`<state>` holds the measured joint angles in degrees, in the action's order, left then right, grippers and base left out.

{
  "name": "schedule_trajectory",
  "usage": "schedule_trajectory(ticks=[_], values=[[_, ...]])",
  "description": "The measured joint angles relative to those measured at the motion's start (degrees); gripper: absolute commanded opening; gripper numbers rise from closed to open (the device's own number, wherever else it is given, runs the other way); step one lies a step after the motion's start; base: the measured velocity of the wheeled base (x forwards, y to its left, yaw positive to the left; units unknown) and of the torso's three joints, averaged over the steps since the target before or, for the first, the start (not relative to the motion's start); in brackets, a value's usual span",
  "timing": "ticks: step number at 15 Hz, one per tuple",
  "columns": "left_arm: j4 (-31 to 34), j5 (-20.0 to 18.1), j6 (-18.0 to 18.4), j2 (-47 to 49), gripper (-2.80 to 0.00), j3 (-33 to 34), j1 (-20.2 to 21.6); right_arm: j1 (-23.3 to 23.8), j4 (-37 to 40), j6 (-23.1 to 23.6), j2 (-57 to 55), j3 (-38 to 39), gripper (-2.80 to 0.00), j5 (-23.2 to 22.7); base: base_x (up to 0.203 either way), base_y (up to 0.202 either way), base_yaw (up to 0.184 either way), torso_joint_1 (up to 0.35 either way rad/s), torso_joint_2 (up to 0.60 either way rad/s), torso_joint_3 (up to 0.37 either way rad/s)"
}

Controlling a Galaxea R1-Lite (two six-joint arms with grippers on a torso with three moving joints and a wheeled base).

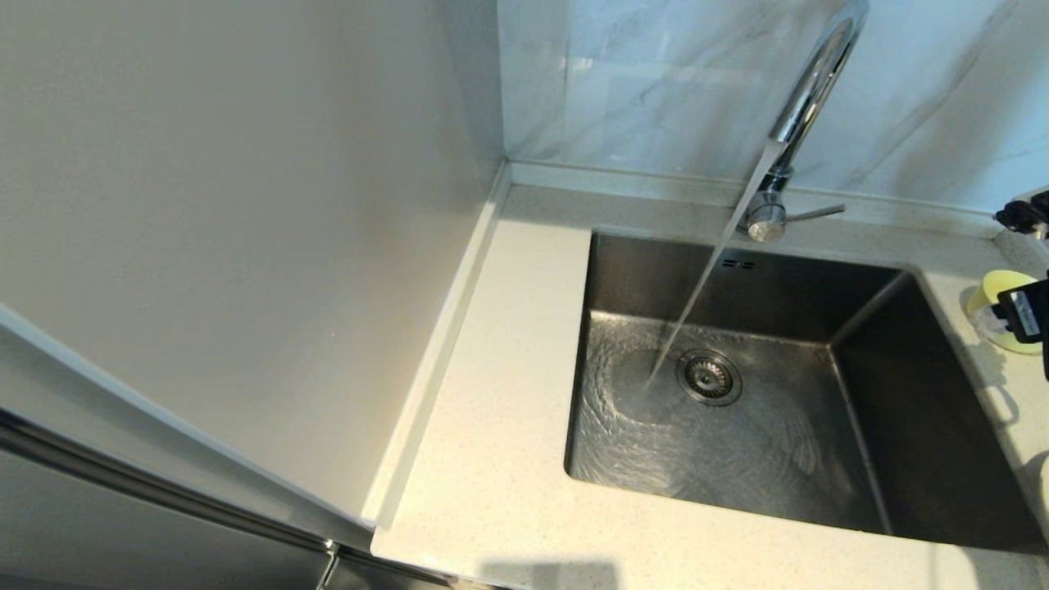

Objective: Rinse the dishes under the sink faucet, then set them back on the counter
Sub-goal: Pick up the bowl

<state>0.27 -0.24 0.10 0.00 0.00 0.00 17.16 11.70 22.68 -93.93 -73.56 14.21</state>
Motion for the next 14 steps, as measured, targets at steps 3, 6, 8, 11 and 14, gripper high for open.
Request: schedule_trajectory(ticks=[3,6,8,11,14], values=[[0.0,0.0,0.0,0.0,-2.80,0.0,0.0,0.0,-0.1,-6.8,-4.4,-2.8,0.00,-1.5,0.000,0.000,0.000,0.000,0.00,0.000],[0.0,0.0,0.0,0.0,-2.80,0.0,0.0,0.4,1.9,-16.7,-8.5,-9.4,0.00,-3.0,0.000,0.000,0.000,0.000,0.00,0.000],[0.0,0.0,0.0,0.0,-2.80,0.0,0.0,0.7,4.4,-22.3,-11.1,-14.6,0.00,-3.5,0.000,0.000,0.000,0.000,0.00,0.000],[0.0,0.0,0.0,0.0,-2.80,0.0,0.0,2.6,6.8,-28.2,-15.2,-20.5,0.00,-3.6,0.000,0.000,0.000,0.000,0.00,0.000],[0.0,0.0,0.0,0.0,-2.80,0.0,0.0,4.2,7.0,-30.3,-18.7,-24.1,0.00,-2.9,0.000,0.000,0.000,0.000,0.00,0.000]])
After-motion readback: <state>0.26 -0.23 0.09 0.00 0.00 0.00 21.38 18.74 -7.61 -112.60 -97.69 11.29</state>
